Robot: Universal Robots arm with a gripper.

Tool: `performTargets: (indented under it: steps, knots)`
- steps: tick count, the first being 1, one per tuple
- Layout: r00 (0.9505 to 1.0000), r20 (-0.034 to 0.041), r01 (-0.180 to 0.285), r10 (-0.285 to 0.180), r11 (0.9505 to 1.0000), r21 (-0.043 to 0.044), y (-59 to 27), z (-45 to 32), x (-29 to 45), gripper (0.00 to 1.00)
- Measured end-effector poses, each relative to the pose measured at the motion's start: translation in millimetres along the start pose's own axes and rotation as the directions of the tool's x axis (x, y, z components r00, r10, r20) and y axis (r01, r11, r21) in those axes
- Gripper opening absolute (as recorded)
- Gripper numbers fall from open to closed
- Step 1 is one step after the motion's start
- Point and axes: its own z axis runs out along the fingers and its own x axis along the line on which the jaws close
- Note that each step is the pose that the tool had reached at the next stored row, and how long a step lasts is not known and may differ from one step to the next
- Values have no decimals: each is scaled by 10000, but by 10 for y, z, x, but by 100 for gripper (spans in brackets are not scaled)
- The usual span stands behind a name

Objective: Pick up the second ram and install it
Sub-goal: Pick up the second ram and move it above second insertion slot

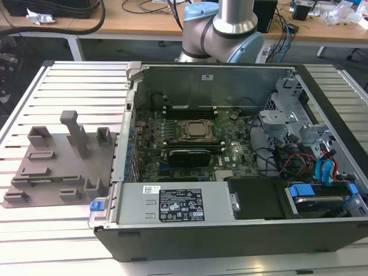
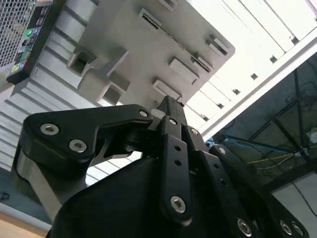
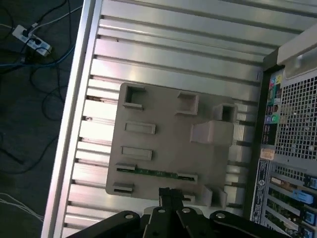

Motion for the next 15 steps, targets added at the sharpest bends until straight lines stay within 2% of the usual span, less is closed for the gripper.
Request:
performTargets:
  steps: [4, 5, 8, 9, 11, 13, 15]
  knots:
    - [9949, -45, 1007, -1007, 9949, -35, 0, 0, 0, 11]
    - [9898, -61, 1423, -1424, 9898, -51, 0, 0, 0, 11]
    - [9787, -87, 2050, -2051, 9787, -76, 0, 0, 0, 11]
    - [9758, -92, 2185, -2185, 9758, -82, 0, 0, 0, 11]
    - [9669, -106, 2547, -2548, 9670, -98, 0, 0, 0, 11]
    - [9626, -112, 2707, -2708, 9626, -105, 0, 0, 0, 11]
    - [9528, -124, 3033, -3034, 9528, -120, 0, 0, 0, 11]
